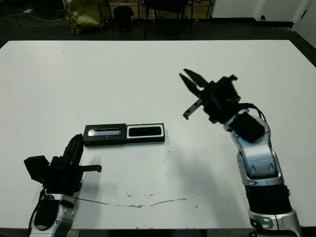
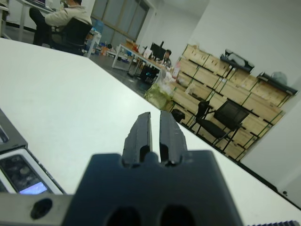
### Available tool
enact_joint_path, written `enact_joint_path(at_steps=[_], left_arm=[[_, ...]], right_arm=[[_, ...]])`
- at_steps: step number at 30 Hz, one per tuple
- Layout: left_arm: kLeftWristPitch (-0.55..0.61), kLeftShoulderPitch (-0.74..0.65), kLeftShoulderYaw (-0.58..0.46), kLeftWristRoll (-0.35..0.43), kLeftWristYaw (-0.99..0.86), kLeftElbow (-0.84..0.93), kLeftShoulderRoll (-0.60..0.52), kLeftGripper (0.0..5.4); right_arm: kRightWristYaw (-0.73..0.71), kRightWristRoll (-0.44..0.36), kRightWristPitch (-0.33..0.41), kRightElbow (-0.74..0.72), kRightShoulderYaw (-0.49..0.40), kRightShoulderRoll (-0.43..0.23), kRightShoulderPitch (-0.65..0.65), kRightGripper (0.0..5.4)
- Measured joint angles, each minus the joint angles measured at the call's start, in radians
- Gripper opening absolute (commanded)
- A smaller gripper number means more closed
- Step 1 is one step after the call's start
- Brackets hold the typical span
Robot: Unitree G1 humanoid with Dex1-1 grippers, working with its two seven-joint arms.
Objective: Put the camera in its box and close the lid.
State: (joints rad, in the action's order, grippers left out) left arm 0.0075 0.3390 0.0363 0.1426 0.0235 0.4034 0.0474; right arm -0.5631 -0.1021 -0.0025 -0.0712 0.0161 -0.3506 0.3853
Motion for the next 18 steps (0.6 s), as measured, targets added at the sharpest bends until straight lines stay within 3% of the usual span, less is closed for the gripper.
enact_joint_path(at_steps=[4,10,14,18], left_arm=[[-0.018,-0.028,-0.072,0.037,0.097,0.012,-0.102,0.00],[0.041,-0.092,-0.229,0.201,0.298,0.055,-0.324,0.00],[0.095,-0.147,-0.313,0.287,0.455,0.038,-0.491,0.63],[0.073,-0.226,-0.353,0.310,0.645,-0.053,-0.646,1.60]], right_arm=[[-0.003,-0.018,0.020,0.001,-0.010,-0.010,-0.009,0.01],[-0.007,-0.031,0.020,0.012,-0.016,-0.027,-0.030,0.01],[-0.009,-0.036,0.020,0.018,-0.015,-0.031,-0.034,0.00],[-0.008,-0.031,0.022,0.019,-0.014,-0.039,-0.038,0.00]])
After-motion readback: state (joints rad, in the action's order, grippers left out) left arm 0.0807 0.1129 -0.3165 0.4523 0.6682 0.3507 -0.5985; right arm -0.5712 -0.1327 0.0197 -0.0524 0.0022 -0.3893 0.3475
